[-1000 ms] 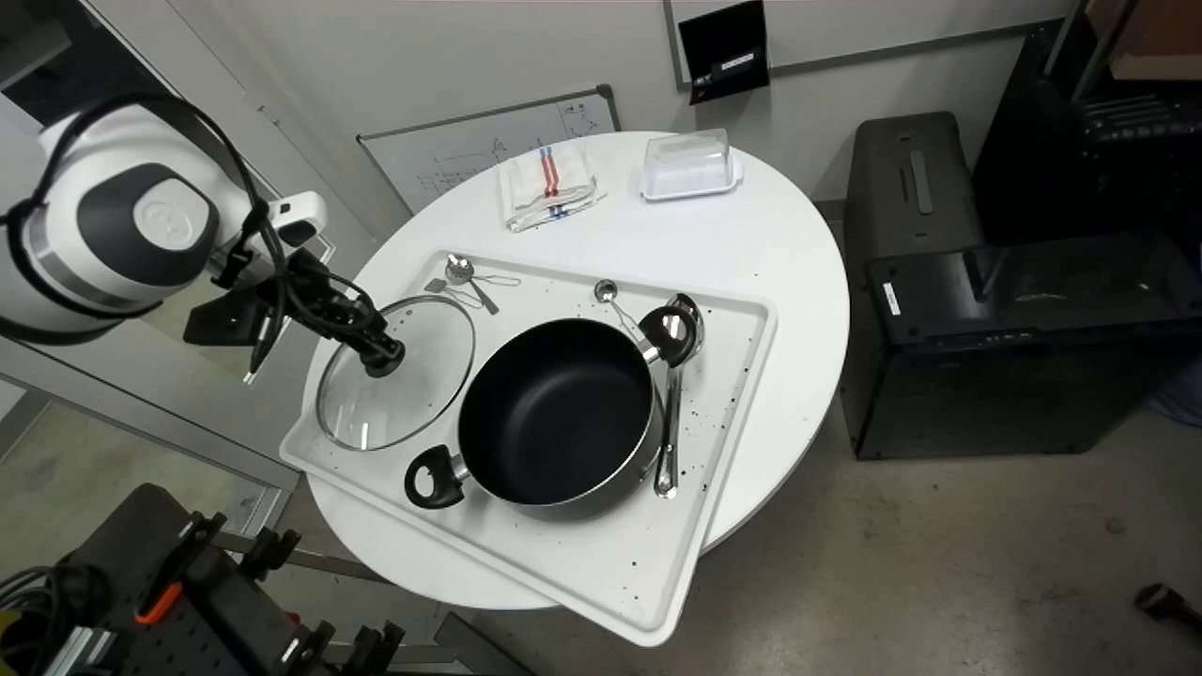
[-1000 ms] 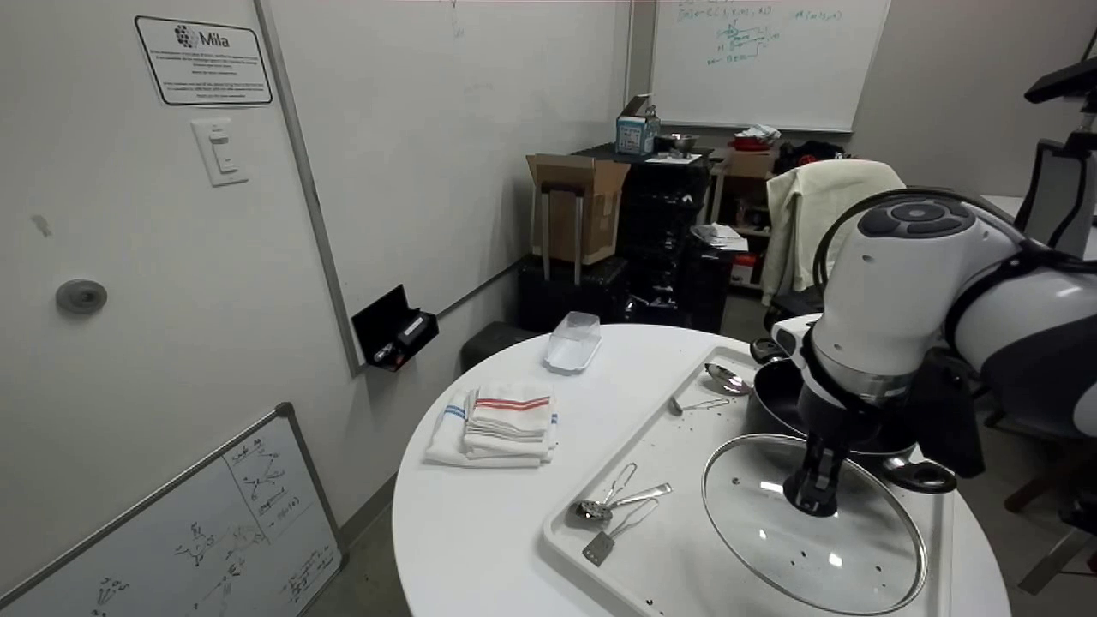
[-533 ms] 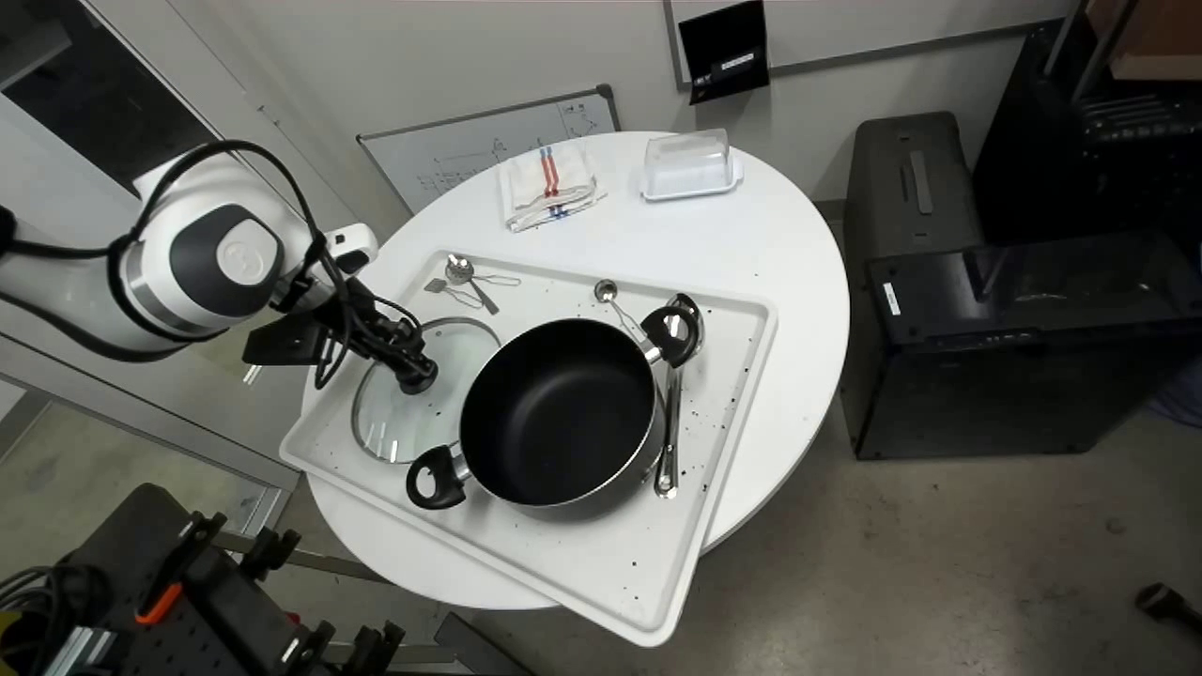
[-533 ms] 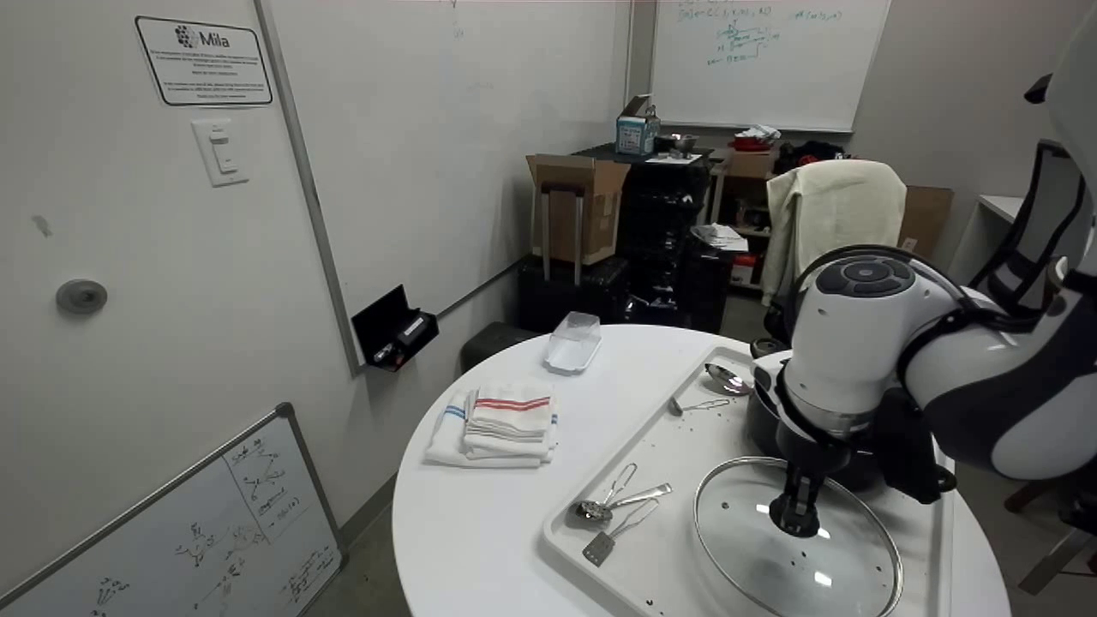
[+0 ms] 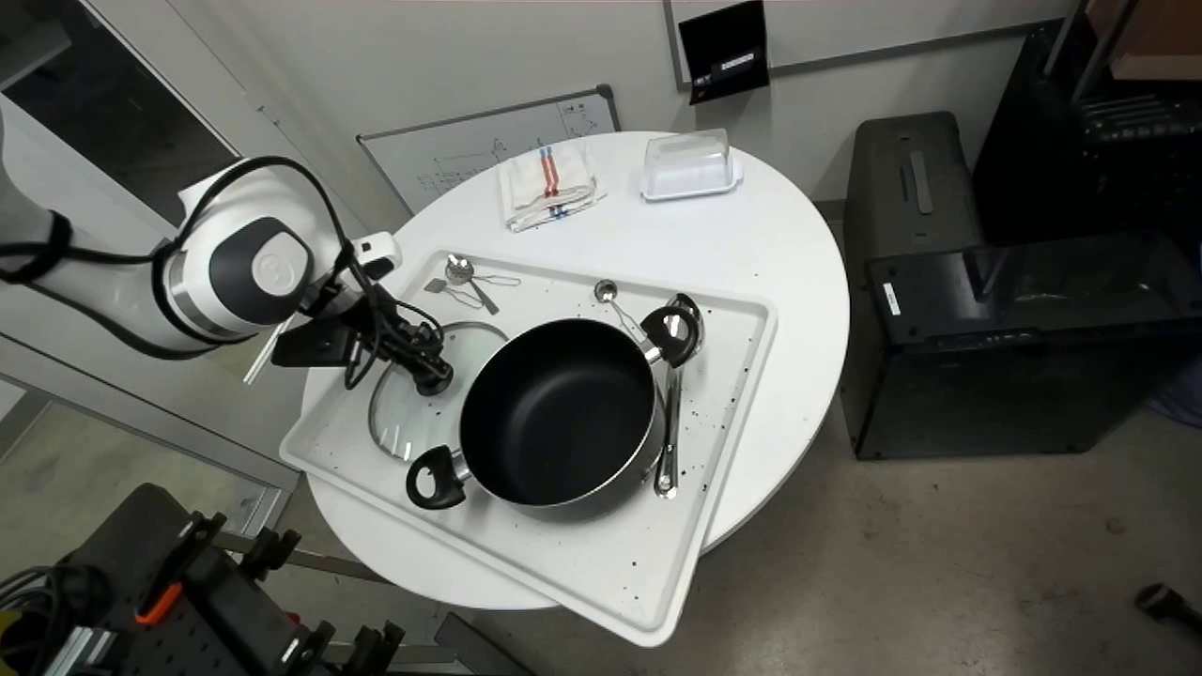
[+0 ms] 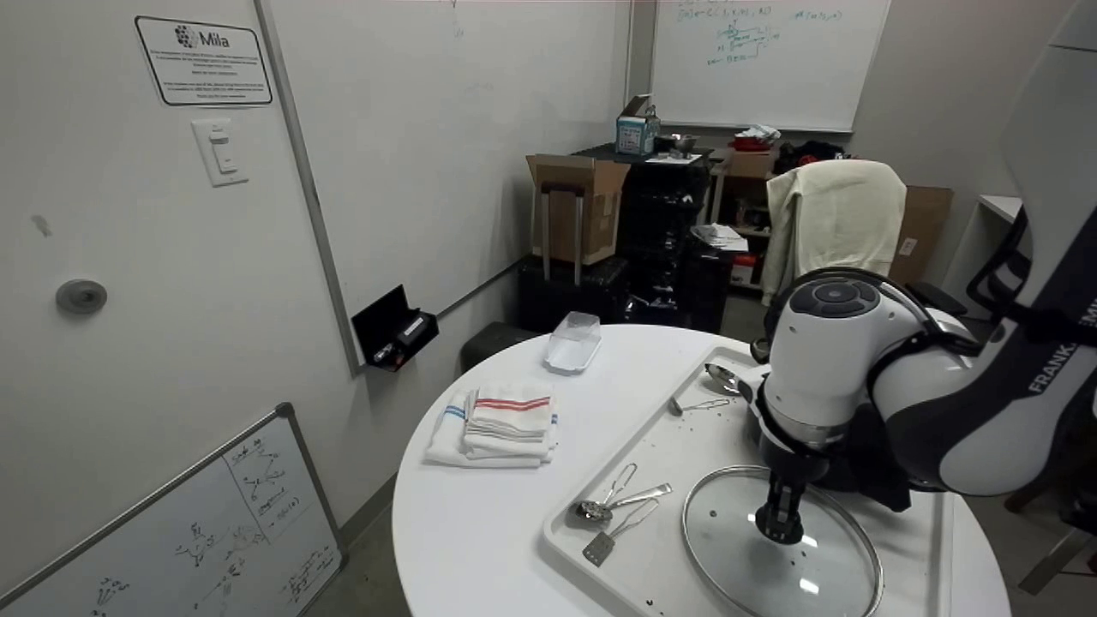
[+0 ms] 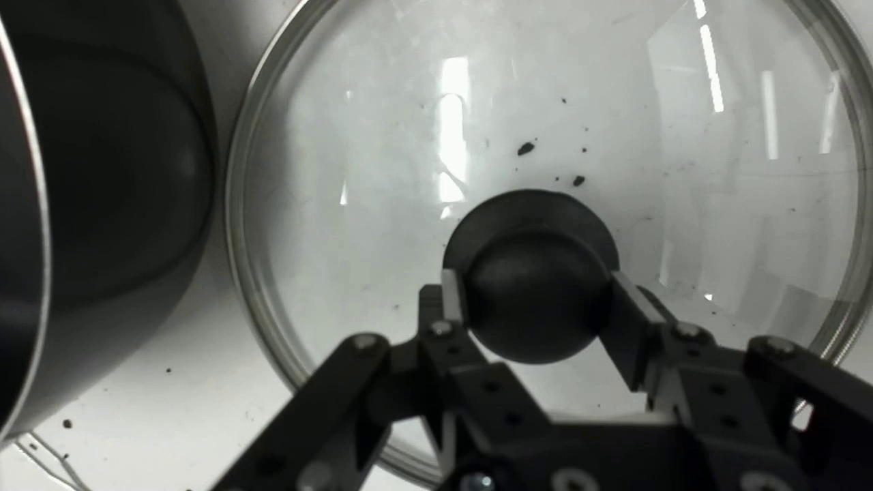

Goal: Remove the lid from the black pot and put it on the white tray

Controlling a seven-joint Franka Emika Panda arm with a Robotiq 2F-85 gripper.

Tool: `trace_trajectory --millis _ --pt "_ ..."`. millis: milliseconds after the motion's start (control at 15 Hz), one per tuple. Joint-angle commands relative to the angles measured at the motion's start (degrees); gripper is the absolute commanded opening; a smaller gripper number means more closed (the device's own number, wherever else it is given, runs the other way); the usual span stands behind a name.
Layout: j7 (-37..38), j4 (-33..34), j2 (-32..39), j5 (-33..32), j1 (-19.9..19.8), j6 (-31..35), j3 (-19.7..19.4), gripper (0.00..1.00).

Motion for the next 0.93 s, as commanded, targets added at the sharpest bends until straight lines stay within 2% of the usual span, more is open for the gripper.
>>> trace_trajectory --millis 0,67,333,867 --pt "-2.71 0.57 -0.15 2.29 0.36 0.48 -0.10 0.75" --pt "-2.84 0.34 -0.38 2.46 0.45 0.49 -0.09 0.76" --pt "-3.60 -0.94 -2.12 2.77 0.14 0.37 0.38 1.00" --pt "-4.29 -6.54 -8.13 2.18 0.32 0.29 0.08 1.00"
